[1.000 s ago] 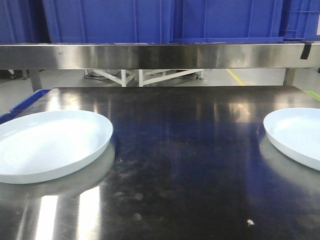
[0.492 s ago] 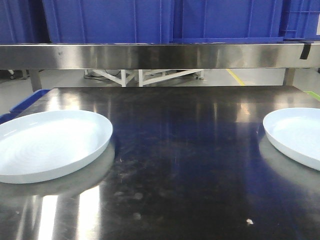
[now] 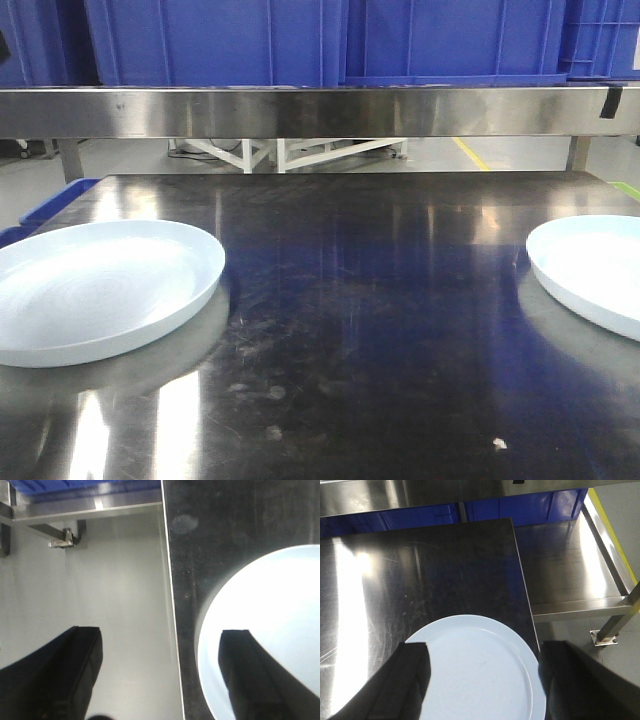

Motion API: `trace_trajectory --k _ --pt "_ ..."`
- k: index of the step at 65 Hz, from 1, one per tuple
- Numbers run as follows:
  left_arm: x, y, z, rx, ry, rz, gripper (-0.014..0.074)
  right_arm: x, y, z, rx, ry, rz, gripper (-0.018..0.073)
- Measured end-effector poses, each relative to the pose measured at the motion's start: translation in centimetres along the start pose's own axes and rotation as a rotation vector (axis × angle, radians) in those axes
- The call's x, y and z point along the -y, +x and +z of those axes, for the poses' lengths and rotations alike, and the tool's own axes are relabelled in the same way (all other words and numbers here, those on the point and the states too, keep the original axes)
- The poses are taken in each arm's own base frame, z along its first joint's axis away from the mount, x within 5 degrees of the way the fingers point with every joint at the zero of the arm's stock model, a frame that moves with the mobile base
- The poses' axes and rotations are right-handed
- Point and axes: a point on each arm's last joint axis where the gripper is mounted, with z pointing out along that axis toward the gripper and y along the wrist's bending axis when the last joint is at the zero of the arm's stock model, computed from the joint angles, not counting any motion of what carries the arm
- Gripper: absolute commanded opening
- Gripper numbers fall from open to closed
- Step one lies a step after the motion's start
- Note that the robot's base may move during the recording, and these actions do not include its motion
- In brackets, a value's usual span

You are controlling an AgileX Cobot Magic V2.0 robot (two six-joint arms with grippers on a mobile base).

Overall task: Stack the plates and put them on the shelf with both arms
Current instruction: 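Lower the left gripper onto the rim of the nearer-left white plate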

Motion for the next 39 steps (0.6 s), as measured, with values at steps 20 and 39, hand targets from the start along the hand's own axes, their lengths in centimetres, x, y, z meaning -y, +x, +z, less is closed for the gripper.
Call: trace_trajectory --k 20,39 --pt "0.5 -0.2 1.9 -0.033 0.037 -0.023 0.0529 0.0 0.0 0.0 0.000 0.000 0.000 0.0564" --pt "0.7 -0.2 2.1 -0.031 0.056 -0.038 0.0529 0.0 0.0 0.0 0.000 0.000 0.000 0.0564"
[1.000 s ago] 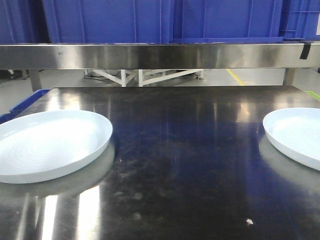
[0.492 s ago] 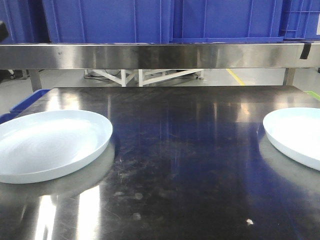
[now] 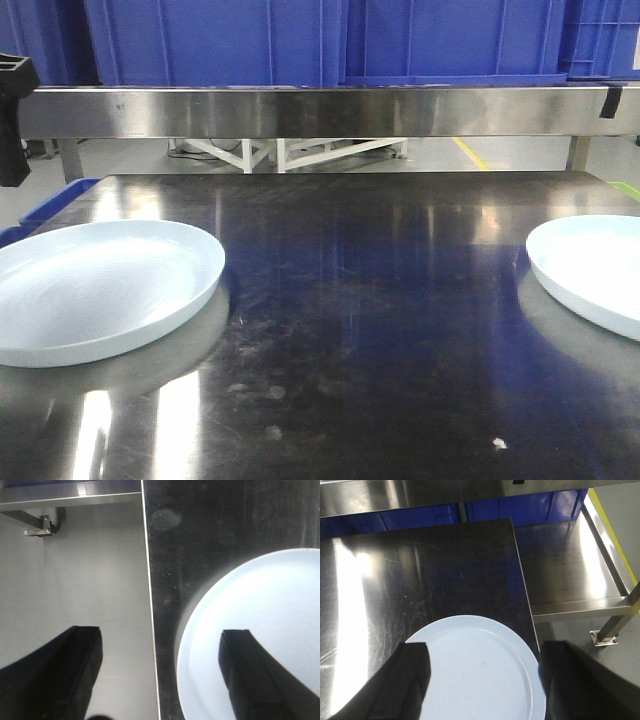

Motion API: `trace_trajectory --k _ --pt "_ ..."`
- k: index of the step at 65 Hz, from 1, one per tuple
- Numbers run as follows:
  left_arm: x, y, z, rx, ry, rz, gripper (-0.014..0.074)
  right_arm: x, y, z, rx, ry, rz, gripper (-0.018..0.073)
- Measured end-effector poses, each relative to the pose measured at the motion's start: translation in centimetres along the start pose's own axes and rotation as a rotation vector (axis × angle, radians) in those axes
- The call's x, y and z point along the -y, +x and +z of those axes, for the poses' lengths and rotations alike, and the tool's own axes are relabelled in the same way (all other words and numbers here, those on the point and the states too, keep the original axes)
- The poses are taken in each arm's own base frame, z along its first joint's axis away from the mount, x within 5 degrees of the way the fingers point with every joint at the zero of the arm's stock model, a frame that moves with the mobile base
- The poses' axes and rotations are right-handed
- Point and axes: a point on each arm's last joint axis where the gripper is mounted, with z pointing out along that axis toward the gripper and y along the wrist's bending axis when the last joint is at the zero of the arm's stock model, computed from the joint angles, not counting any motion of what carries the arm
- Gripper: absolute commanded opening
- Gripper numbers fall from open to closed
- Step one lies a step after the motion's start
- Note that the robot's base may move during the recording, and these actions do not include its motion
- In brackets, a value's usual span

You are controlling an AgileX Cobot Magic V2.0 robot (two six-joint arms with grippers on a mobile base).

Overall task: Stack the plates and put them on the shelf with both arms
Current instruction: 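Lower the left gripper onto the rim of the nearer-left white plate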

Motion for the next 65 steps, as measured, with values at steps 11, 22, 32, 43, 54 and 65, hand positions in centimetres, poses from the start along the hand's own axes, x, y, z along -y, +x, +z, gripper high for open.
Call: trace_trajectory --k 11,22,32,43,54,65 --pt "0.1 0.6 0.7 -0.017 0.001 0.004 0.0529 0.0 0.0 0.0 0.000 0.000 0.000 0.0564" --pt "0.1 1.6 1.7 -0.050 0.001 0.004 0.0529 0.0 0.0 0.0 0.000 0.000 0.000 0.0564" --pt "0.1 2.1 2.1 -0.063 0.001 0.005 0.0529 0.0 0.0 0.0 0.000 0.000 0.000 0.0564" --pt "0.2 2.4 2.5 -0.068 0.006 0.001 0.0529 0.0 0.0 0.0 0.000 0.000 0.000 0.0564" --pt "0.3 2.4 2.6 -0.060 0.014 -0.007 0.0529 0.0 0.0 0.0 0.000 0.000 0.000 0.0564" --pt "0.3 2.4 3.3 -0.069 0.018 -0.010 0.0529 0.0 0.0 0.0 0.000 0.000 0.000 0.0564"
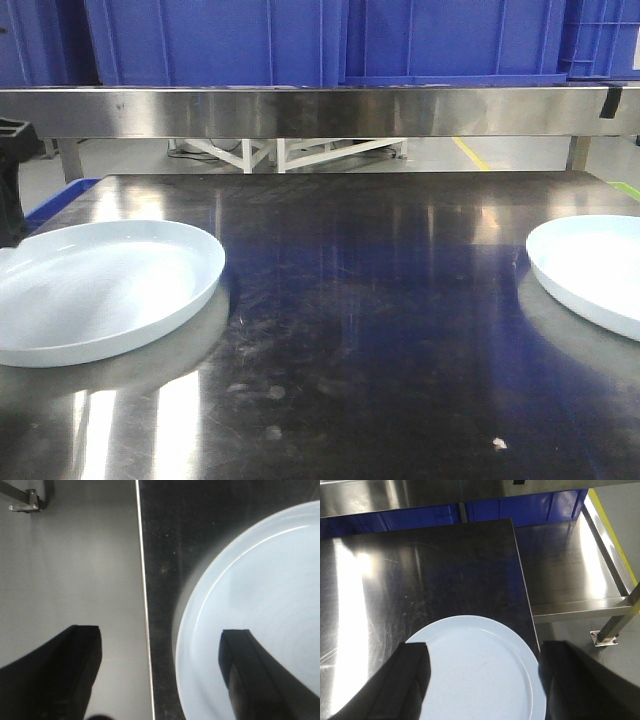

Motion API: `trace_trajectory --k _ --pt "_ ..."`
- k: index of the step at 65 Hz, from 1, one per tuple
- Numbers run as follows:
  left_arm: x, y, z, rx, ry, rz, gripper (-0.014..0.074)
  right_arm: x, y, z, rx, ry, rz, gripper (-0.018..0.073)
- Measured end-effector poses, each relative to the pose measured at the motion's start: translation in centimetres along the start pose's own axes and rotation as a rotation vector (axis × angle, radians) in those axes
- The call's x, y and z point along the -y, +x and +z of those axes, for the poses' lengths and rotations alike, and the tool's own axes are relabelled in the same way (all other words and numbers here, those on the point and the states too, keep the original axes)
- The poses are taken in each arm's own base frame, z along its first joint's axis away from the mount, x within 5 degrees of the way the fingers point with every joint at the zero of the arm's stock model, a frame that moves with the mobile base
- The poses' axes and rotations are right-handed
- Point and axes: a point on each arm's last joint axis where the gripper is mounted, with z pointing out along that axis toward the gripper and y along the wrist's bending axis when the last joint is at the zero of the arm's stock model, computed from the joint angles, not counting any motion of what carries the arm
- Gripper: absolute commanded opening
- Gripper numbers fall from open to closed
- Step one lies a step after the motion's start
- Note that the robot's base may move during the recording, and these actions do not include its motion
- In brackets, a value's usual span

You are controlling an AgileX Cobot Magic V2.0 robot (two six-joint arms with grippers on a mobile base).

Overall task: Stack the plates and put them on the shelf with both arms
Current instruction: 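Lower the left gripper onto the rim of the nearer-left white plate, then grasp the plate rim with the left gripper and lift it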

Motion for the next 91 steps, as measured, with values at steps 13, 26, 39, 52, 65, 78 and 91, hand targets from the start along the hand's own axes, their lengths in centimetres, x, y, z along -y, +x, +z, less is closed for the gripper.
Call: trace_trajectory --k 13,26,39,52,65,78,91 --pt "0.1 0.0 1.4 -0.037 0.002 -0.001 0.0529 0.0 0.0 0.0 0.000 0.000 0.000 0.0564" --pt "0.1 0.0 1.5 -0.036 0.003 -0.002 0.0529 0.0 0.0 0.0 0.002 0.000 0.000 0.0564" --pt "0.1 0.0 2.2 -0.050 0.003 -0.002 0.0529 0.0 0.0 0.0 0.002 -0.001 0.001 0.0564" --pt "0.1 0.0 2.4 -0.050 0.003 -0.002 0.0529 0.0 0.0 0.0 0.002 -0.001 0.001 0.0564" --pt "0.1 0.0 2.5 -0.052 0.003 -0.002 0.0461 0.0 0.0 0.0 0.002 -0.001 0.001 0.0564" --pt "0.1 0.0 2.7 -0.057 0.003 -0.002 0.0108 0.0 0.0 0.0 0.002 -0.001 0.001 0.0564" --pt "0.1 0.0 2.7 -0.055 0.006 -0.003 0.0099 0.0 0.0 0.0 0.002 -0.001 0.001 0.0564"
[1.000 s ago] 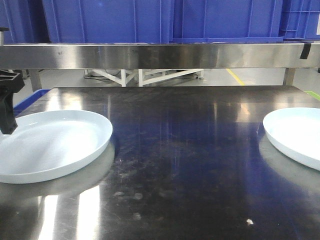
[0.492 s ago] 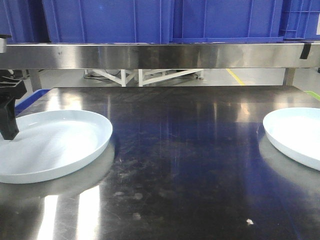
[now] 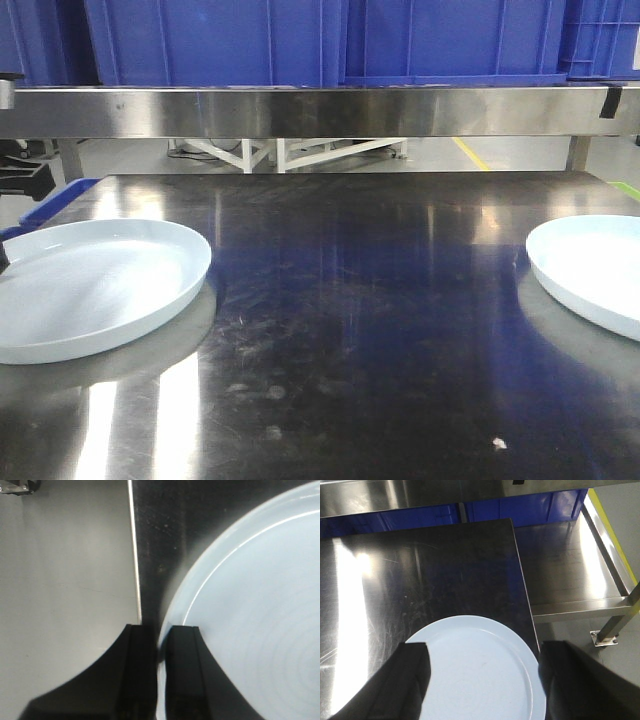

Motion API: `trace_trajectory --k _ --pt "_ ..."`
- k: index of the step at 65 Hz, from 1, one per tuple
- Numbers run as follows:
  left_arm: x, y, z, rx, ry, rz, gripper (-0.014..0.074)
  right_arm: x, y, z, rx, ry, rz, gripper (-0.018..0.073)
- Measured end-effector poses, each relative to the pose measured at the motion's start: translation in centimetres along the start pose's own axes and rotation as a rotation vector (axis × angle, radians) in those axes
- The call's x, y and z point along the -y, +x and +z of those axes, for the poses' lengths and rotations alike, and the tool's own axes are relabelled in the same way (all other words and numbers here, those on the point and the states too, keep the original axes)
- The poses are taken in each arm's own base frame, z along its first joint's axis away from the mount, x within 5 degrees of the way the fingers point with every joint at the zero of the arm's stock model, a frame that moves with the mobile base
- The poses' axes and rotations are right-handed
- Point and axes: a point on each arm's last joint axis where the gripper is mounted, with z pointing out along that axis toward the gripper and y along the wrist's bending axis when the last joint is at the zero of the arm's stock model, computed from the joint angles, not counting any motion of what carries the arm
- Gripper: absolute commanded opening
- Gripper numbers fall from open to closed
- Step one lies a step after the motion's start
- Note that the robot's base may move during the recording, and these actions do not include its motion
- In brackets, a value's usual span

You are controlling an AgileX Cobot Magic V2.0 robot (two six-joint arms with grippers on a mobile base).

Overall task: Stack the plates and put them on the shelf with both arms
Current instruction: 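Grasp the plate rim with the left gripper and lift it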

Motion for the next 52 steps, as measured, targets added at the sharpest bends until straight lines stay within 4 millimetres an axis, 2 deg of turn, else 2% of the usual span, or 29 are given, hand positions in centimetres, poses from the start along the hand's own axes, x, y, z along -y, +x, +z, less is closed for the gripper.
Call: trace_trajectory --k 11,23,35,52 --pt "0.3 -0.8 -1.0 0.024 0.008 0.001 0.0099 0.0 0.0 0.0 0.000 0.000 0.000 0.0564" --pt "1.7 -2.4 -4.9 0.131 0.029 0.036 0.0099 0.0 0.0 0.0 0.000 0.000 0.000 0.0564" --pt "4.2 -3.7 -9.7 0.255 0.073 0.095 0.0099 0.0 0.0 0.0 0.000 0.000 0.000 0.0564" --pt "8.6 -4.3 -13.4 0.347 0.183 0.176 0.0099 0.0 0.0 0.0 0.000 0.000 0.000 0.0564"
